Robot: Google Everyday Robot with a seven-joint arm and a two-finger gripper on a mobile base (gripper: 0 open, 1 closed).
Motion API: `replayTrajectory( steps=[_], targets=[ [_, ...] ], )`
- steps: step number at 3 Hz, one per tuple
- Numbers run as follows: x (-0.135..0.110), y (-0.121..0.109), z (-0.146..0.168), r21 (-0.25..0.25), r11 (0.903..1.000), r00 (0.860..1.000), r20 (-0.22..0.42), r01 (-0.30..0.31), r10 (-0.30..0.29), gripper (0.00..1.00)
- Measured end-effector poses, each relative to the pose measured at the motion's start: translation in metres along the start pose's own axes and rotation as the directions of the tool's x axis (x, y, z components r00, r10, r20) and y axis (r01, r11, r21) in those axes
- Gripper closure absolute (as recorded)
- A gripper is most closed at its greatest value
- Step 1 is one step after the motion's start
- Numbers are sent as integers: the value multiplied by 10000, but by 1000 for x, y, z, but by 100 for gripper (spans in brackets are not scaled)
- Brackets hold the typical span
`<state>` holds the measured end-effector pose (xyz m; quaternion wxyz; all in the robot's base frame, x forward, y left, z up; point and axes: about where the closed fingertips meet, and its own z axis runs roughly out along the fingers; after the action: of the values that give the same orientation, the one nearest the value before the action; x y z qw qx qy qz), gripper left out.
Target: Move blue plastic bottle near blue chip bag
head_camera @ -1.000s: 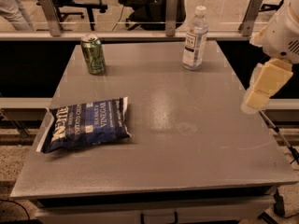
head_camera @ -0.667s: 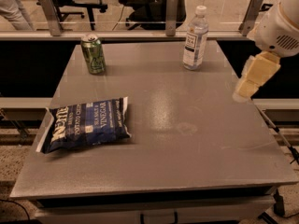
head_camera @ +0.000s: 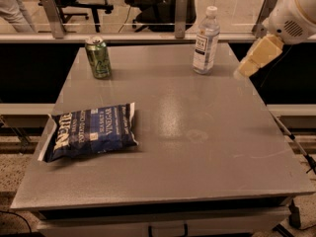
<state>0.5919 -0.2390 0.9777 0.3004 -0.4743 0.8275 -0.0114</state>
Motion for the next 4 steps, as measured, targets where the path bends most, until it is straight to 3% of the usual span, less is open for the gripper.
replayTrajectory(
  steps=[1,2,3,4],
  targets=[
    [-19,-26,16,1,9962,9913,987,-873,869,0],
    [-38,-43,37,-11,9914,9799,1517,-1305,1292,0],
    [-57,-67,74,-59,9858,9685,1858,-1678,1660,0],
    [-62,-76,87,-73,9844,9645,1991,-1757,1736,0]
  ],
)
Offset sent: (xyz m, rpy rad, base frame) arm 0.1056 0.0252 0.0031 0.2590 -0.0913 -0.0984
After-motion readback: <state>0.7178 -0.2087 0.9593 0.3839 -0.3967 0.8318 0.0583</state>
